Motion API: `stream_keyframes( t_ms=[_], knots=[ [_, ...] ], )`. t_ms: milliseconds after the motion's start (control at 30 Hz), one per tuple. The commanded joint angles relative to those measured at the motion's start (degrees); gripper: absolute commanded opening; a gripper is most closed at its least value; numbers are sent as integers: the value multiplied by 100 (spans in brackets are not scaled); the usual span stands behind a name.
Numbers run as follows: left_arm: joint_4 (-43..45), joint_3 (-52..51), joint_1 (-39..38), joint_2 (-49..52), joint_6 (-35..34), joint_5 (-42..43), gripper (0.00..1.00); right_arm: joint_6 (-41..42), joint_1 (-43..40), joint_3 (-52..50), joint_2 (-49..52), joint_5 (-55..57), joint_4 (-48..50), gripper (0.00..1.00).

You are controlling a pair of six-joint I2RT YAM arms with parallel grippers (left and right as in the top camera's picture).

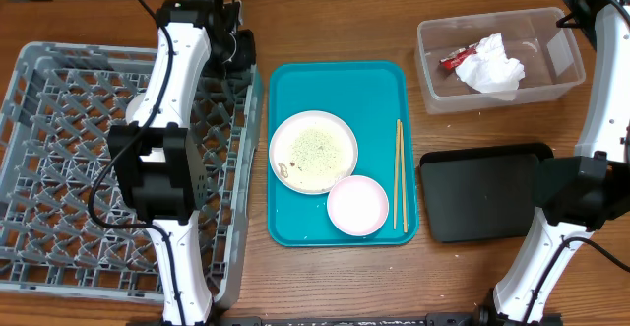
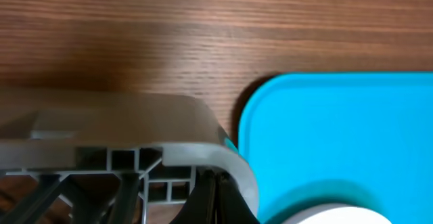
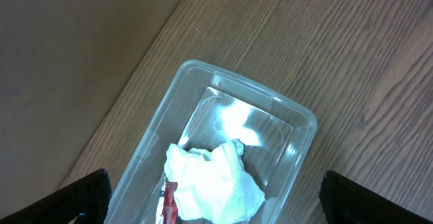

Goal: Sort waste into correct bins and load items into the dishwasher
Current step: 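Reach the left gripper to the tray and grasp the pink bowl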

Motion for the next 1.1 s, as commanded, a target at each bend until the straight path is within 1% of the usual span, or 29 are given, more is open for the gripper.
stream_keyframes(
  t_ms=[0, 333, 467, 500, 533, 567, 700, 733, 833, 867, 933, 1000, 1033, 1067],
  knots=[
    [111, -4, -42, -28, -184, 28, 4, 46, 4, 72, -151, 35, 20, 100],
    [-90, 52, -52, -92, -155, 44, 4, 46, 4, 72, -151, 35, 20, 100],
    [-470, 557, 2, -166, -160, 26, 4, 46, 4, 72, -151, 37, 20, 100],
    [-610, 782, 24, -177, -160, 24, 7, 46, 4, 72, -151, 37, 20, 100],
    [-737, 992, 42, -177, -160, 24, 11, 46, 4, 72, -151, 37, 20, 100],
    [-901, 1248, 63, -179, -160, 24, 18, 46, 4, 72, -151, 35, 20, 100],
    [-1552, 2076, 109, -179, -162, 37, 61, 46, 4, 72, -151, 35, 20, 100],
    [-1768, 2271, 107, -179, -160, 61, 66, 46, 4, 72, -151, 37, 20, 100],
    [-2490, 2726, 68, -181, -160, 94, 69, 46, 4, 72, -151, 37, 20, 100],
    [-2675, 2804, 48, -181, -160, 96, 72, 46, 4, 72, -151, 35, 20, 100],
    [-3165, 2929, -24, -181, -151, 127, 83, 46, 4, 72, -151, 37, 20, 100],
    [-3613, 2964, -90, -181, -33, 129, 84, 46, 4, 72, -151, 37, 20, 100],
    [-3700, 2959, -109, -181, 52, 114, 85, 46, 4, 72, -151, 35, 17, 100],
    [-3700, 2933, -138, -181, 129, 122, 99, 46, 4, 72, -151, 37, 20, 100]
  ],
)
